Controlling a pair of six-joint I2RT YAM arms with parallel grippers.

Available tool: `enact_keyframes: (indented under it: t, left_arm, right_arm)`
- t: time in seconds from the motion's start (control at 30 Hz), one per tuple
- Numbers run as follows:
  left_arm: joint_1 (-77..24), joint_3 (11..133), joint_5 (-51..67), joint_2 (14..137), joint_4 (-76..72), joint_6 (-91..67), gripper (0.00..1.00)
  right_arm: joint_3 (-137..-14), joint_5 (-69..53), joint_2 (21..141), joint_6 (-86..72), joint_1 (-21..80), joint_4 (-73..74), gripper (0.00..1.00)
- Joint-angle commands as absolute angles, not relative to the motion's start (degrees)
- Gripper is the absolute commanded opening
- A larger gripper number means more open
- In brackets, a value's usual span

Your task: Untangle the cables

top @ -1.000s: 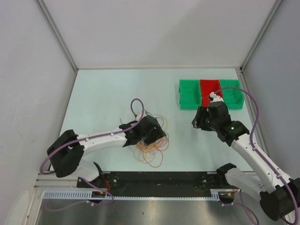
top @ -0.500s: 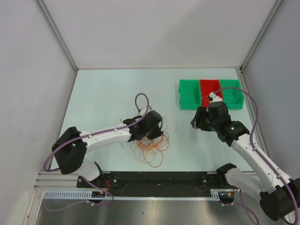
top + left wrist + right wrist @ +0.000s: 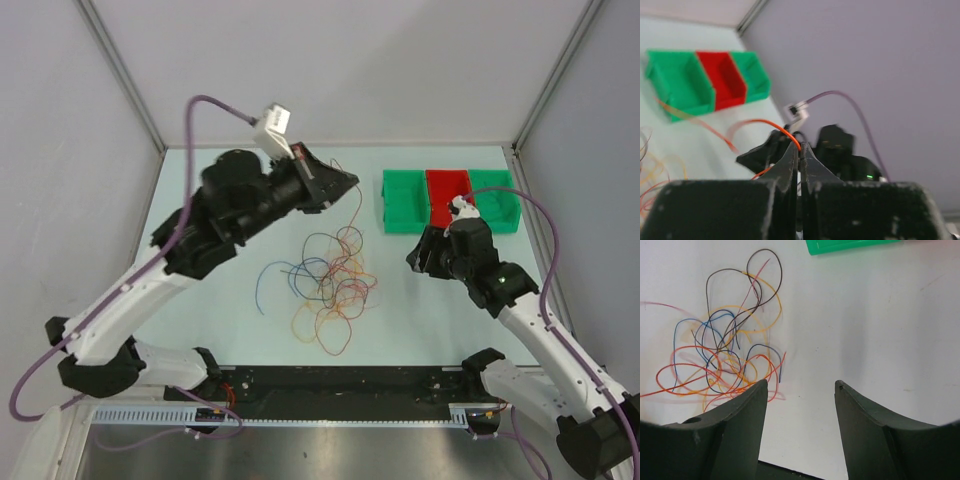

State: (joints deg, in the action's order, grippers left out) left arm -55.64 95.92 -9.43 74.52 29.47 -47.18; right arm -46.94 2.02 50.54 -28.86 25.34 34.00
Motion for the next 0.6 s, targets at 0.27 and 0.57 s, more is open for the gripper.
enact_keyframes:
  t: [0.27, 0.57]
  left_arm:
    - [-56.07, 91.87, 0.98, 63.47, 21.88, -32.34, 0.0]
    - [-54.94, 79.89, -9.05, 62.58, 23.72, -40.77, 0.0]
  right_arm:
    - [-51.4, 1.15, 48.25, -31.29, 25.31, 34.89, 0.59]
    - [-53.44, -2.37, 41.58, -31.82, 25.31, 36.56, 0.6]
